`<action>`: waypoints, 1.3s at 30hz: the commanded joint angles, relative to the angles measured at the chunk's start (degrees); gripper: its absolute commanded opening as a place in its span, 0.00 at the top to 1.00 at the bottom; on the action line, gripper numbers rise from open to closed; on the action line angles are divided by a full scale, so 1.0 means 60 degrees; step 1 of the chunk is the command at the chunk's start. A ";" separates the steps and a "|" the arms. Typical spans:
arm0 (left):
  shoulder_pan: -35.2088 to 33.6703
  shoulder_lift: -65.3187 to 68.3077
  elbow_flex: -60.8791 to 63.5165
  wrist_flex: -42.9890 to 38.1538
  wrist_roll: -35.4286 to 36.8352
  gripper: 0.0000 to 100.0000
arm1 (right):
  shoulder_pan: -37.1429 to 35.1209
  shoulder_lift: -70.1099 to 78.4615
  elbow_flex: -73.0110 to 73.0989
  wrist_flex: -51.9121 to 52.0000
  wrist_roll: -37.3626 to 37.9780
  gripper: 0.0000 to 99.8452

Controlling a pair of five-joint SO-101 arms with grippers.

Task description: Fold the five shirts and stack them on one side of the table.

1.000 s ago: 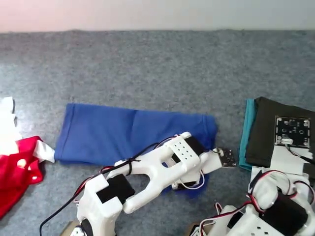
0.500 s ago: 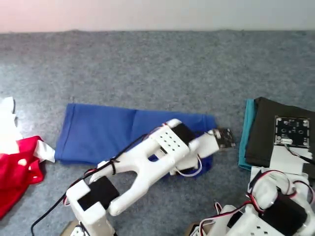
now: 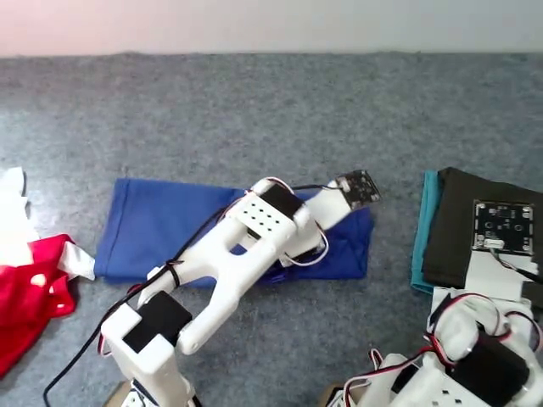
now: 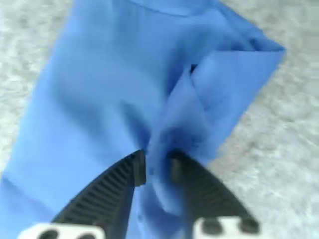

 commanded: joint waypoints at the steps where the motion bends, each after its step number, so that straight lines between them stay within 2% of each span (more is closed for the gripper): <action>1: -0.0337 -0.0484 -0.0271 -0.0234 -0.0044 0.80 | 0.0081 0.0051 -0.0278 0.0168 0.0000 0.99; 7: -0.1099 0.0147 -0.0388 -0.0894 -0.0132 0.80 | 0.0081 0.0022 -0.0278 0.0168 0.0000 0.99; 11: -0.1788 0.1289 -0.1590 -0.0791 -0.0117 0.80 | 0.0081 0.0022 -0.0278 0.0183 0.0000 0.99; 18: -0.2227 0.2740 -0.4989 0.1480 -0.0117 0.80 | 0.0081 -0.0022 -0.0278 0.0388 0.0000 0.99; 29: -0.1832 0.2828 -0.8901 0.5333 -0.0044 0.80 | 0.0081 -0.0022 -0.0278 0.0388 0.0000 0.99; 33: -0.1802 0.2418 -0.8799 0.5319 0.0117 0.80 | 0.0081 -0.0022 -0.0278 0.0388 0.0000 0.99; 36: -0.1553 0.1861 -0.7729 0.5319 0.0117 0.80 | 0.0081 -0.0022 -0.0278 0.0388 0.0000 0.99; 39: -0.1260 0.1245 -0.6278 0.5304 0.0000 0.85 | 0.0081 -0.0022 -0.0278 0.0388 0.0000 0.99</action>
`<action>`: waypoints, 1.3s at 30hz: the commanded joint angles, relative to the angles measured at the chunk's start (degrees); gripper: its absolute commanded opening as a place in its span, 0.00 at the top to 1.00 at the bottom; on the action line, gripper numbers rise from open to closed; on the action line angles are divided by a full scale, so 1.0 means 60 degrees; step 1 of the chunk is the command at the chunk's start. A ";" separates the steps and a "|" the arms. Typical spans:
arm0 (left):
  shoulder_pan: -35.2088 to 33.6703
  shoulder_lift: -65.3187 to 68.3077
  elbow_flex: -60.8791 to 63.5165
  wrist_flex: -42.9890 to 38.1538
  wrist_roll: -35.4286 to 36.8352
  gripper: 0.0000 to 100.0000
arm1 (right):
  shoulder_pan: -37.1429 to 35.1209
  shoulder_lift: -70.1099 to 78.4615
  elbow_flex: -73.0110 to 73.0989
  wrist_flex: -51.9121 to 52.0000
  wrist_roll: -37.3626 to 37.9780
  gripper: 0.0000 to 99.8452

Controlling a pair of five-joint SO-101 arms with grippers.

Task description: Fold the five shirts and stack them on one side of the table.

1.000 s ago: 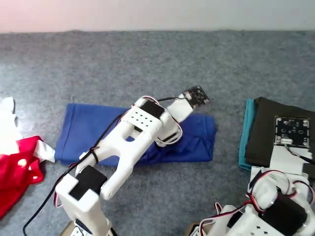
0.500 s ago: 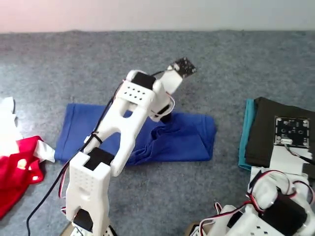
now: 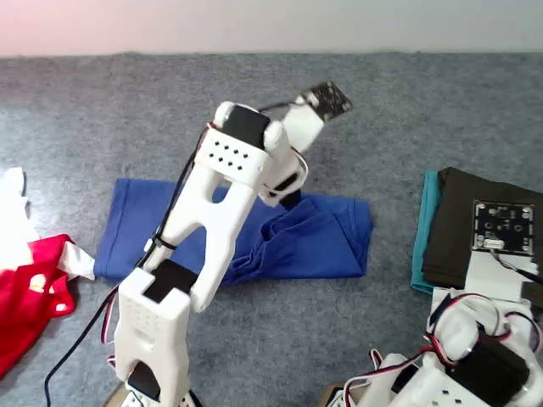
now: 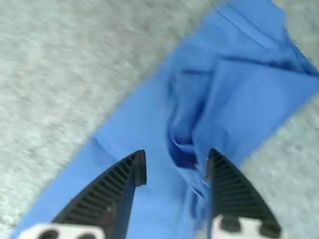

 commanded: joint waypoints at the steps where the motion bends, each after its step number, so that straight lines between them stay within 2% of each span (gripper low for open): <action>1: 0.0410 -0.1143 0.1370 0.0190 -0.0205 0.87 | 0.0081 -0.0022 -0.0278 0.0315 0.0000 0.99; 6: 0.0821 -0.1641 0.2791 0.0059 -0.0352 0.89 | 0.0081 -0.0007 -0.0278 0.0242 0.0000 0.99; 10: 0.0484 -0.1201 0.3143 -0.0527 -0.0337 0.89 | 0.0051 0.0037 -0.0278 0.0212 0.0000 0.99; 14: -0.0103 -0.0557 0.3099 -0.1187 -0.0337 0.89 | 0.0051 0.0022 -0.0278 0.0212 0.0073 0.99; 19: -0.0571 -0.0308 0.2762 -0.1260 -0.0337 0.89 | 0.0051 0.0022 -0.0278 0.0212 0.0073 0.99; 33: -0.0469 0.1495 0.2220 -0.1304 -0.0337 0.89 | 0.0081 -0.0022 -0.0278 0.0300 0.0088 0.99; 39: -0.1744 0.1802 0.1780 -0.1509 -0.0396 0.89 | 0.0081 -0.0022 -0.0278 0.0300 0.0088 0.99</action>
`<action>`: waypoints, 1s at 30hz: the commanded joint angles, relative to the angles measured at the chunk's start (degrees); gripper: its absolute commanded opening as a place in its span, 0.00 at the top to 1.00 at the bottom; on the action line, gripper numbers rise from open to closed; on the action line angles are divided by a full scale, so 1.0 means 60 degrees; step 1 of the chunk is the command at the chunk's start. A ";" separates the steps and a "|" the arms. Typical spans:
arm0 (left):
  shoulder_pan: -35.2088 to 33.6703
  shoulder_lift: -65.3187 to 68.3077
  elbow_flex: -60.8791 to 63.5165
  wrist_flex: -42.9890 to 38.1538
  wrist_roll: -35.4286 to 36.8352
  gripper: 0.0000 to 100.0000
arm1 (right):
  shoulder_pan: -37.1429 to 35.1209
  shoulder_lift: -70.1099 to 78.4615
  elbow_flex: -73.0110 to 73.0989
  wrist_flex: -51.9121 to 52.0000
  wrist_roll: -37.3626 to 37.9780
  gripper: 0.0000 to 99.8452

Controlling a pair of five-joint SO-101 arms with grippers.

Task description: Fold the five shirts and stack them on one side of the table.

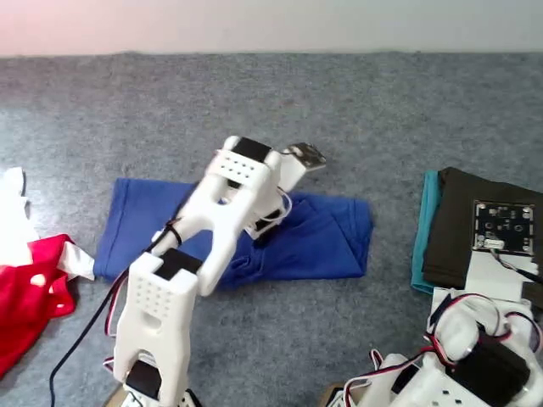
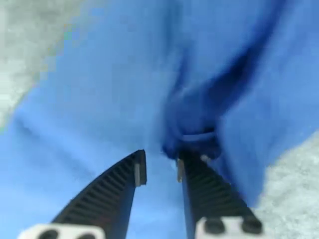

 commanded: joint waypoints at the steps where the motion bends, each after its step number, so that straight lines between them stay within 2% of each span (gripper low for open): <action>1: -0.0835 -0.0117 -0.0520 -0.0044 -0.0147 0.89 | 0.0081 -0.0022 -0.0278 0.0300 0.0088 0.99; 6: -0.1026 -0.0190 -0.0564 0.0293 -0.0264 0.89 | 0.0081 -0.0022 -0.0278 0.0242 0.0088 0.99; 13: -0.0308 -0.0615 -0.1707 0.1582 -0.0293 0.89 | 0.0081 -0.0022 -0.0278 0.0256 0.0088 0.99; 19: 0.0176 -0.0967 -0.1780 0.1612 0.0103 0.89 | 0.0081 -0.0022 -0.0278 0.0286 0.0088 0.99; 30: 0.0703 -0.0821 -0.1311 0.1597 0.0117 0.89 | 0.0081 -0.0022 -0.0278 0.0286 0.0088 0.99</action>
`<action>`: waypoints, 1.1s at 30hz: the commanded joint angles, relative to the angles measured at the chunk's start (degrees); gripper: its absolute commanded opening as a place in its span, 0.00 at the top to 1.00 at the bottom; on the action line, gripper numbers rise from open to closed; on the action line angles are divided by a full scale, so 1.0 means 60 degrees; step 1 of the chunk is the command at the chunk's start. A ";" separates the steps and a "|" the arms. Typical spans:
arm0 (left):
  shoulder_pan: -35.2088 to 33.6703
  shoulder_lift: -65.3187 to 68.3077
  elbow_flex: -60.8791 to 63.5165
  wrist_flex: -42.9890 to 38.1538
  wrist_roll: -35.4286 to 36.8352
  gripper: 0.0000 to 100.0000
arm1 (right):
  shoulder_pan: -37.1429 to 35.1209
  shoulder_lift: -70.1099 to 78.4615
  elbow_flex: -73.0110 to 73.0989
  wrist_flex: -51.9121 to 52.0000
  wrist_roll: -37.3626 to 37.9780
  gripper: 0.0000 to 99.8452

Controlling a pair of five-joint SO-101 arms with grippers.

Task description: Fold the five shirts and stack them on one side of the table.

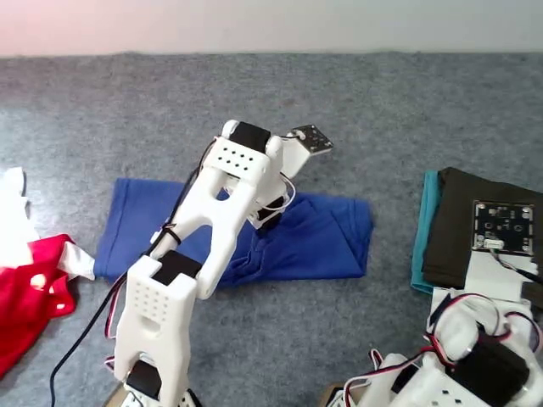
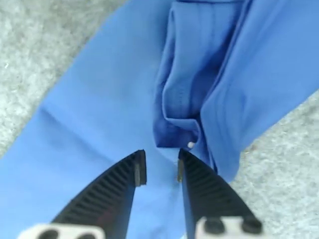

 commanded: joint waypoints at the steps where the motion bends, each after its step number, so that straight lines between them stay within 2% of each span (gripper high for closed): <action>1: 0.0220 -0.0425 -0.0022 0.0176 0.0073 0.89 | 0.0081 -0.0022 -0.0278 0.0271 0.0088 0.99; 6: 0.0308 -0.0381 0.0007 0.0176 0.0513 0.89 | 0.0081 0.0007 -0.0278 0.0212 0.0088 0.99; 19: 0.0205 -0.0337 0.1106 -0.0059 0.0454 0.89 | 0.0081 0.0051 -0.0278 0.0212 0.0073 0.99; 28: -0.0908 -0.0337 0.1311 -0.0630 -0.0044 0.89 | 0.0081 0.0051 -0.0278 0.0212 0.0073 0.99; 33: -0.0908 -0.0440 0.1238 -0.0396 -0.0059 0.89 | 0.0081 0.0022 -0.0278 0.0212 0.0073 0.99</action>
